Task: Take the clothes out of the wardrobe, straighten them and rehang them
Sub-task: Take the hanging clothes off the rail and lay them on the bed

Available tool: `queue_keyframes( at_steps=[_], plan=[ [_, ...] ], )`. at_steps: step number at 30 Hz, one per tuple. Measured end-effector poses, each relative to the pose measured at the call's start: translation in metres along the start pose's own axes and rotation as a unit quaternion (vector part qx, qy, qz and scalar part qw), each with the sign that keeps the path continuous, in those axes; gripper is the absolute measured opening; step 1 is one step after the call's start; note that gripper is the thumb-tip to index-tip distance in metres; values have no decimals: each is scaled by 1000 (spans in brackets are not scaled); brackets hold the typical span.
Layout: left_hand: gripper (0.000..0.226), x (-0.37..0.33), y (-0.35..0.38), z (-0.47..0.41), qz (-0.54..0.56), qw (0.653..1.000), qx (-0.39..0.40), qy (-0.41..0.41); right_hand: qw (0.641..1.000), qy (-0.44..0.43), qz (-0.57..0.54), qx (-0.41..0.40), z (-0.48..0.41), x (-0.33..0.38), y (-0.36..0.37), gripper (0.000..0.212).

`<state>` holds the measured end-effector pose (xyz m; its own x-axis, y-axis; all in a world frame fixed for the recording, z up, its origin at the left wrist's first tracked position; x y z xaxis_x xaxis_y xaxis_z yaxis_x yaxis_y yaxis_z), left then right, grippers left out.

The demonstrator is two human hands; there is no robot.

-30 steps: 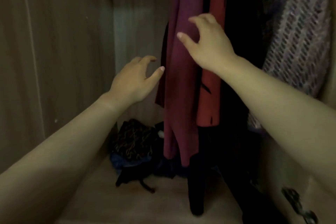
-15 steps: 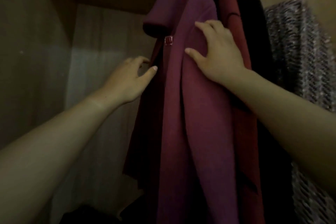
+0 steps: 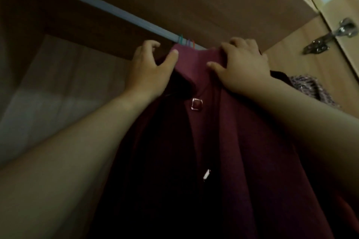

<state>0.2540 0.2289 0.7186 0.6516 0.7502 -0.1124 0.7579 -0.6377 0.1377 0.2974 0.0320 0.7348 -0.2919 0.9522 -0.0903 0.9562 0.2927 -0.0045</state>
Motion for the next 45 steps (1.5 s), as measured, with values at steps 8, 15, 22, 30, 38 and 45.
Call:
queue_keyframes(
  at_steps=[8, 15, 22, 30, 38, 45],
  plan=[
    [68, 44, 79, -26, -256, 952, 155, 64, 987, -82, 138, -22, -22, 0, 27, 47],
    [59, 64, 80, -22, -277, 950, 126, 77, 991, -108, 24, 74, -62, 17, 62, 39],
    [56, 45, 40, -46, -303, 949, 15, 92, 990, 0, -130, 55, -74, -7, 71, 22],
    [30, 75, 51, -60, 62, 988, 128, -52, 988, 40, -151, -6, -97, -10, 48, 16],
    [56, 65, 58, -45, 60, 984, 165, -13, 982, 55, -180, -24, -78, -27, 40, 15],
    [45, 65, 55, 8, 2, 984, 178, 29, 979, 38, -201, 21, -3, -39, 47, 16]
  ],
)
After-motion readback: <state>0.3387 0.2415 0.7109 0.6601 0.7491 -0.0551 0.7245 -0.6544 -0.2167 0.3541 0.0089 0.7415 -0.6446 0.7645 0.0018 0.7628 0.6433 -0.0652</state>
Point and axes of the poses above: each hand's wrist, its own z-axis away from the middle knuckle, its own y-axis out of the palm, x = y × z, the point moved 10 cm from there along -z, towards the middle knuckle, and after that the axes turned 7 degrees about z, right-handed, at the moved point
